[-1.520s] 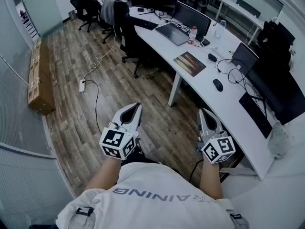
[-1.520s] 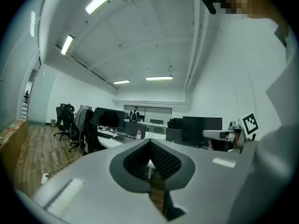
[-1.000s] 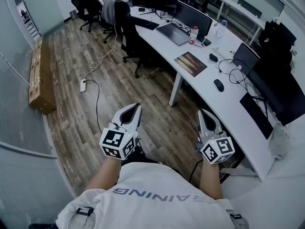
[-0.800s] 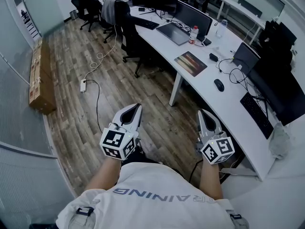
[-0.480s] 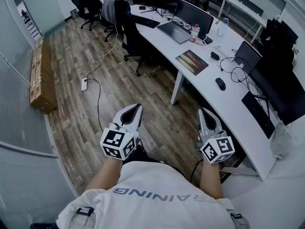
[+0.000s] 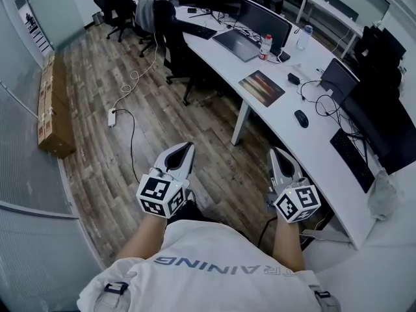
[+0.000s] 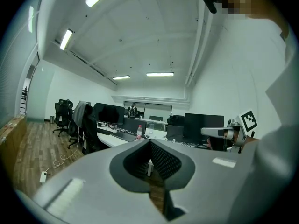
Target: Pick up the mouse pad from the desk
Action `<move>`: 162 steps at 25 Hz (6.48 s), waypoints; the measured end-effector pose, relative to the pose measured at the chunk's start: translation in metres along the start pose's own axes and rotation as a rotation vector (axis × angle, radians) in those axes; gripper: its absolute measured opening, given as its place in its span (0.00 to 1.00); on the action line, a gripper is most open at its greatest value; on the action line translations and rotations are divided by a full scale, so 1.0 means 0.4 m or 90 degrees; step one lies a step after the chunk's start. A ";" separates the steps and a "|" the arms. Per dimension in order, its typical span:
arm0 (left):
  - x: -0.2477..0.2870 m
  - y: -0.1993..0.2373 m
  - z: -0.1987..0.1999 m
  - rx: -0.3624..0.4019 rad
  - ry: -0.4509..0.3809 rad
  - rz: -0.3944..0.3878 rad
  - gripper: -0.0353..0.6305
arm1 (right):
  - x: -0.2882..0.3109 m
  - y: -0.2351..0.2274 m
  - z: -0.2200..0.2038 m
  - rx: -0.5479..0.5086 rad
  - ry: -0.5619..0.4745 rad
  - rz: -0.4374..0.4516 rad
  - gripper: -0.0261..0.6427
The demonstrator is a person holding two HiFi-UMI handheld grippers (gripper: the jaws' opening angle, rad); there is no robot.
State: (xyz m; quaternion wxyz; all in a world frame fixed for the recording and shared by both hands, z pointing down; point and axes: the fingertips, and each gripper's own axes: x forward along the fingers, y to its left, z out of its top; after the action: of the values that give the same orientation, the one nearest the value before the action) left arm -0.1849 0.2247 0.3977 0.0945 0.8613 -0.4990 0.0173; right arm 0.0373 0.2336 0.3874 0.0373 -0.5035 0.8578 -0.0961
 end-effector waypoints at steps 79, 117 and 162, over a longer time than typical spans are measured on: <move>1.566 0.322 0.041 -0.016 0.196 -0.415 0.05 | 0.791 -0.947 0.114 0.042 0.055 -0.451 0.06; 1.570 0.204 -0.691 0.376 0.574 -0.503 0.53 | 0.709 -0.982 -0.169 0.209 0.143 -0.435 0.06; 1.620 0.101 -0.172 0.160 0.304 -0.435 0.09 | 0.686 -1.005 0.021 0.144 0.049 -0.436 0.06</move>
State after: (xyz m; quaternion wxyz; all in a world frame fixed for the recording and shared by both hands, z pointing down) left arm 0.1095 -0.3374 0.5515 0.1019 0.9536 -0.1438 0.2441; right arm 0.2485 -0.1970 0.4696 0.0264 -0.7505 0.6240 -0.2160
